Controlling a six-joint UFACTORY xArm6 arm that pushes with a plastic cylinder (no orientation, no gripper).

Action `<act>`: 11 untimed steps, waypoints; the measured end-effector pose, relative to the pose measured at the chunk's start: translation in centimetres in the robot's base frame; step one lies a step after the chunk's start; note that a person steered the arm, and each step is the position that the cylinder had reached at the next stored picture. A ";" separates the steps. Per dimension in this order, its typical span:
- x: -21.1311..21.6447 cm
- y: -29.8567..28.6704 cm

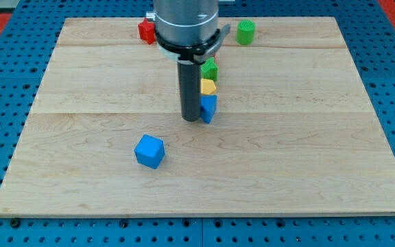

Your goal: Push the blue cube closer to the blue triangle

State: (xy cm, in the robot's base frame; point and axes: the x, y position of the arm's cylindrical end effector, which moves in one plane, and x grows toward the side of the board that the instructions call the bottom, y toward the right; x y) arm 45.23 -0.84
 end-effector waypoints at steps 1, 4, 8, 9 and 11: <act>2.2 -5.9; 7.9 -5.5; 11.7 -1.3; 10.7 -0.5; 6.4 2.1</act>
State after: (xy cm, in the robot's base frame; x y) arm 51.66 1.29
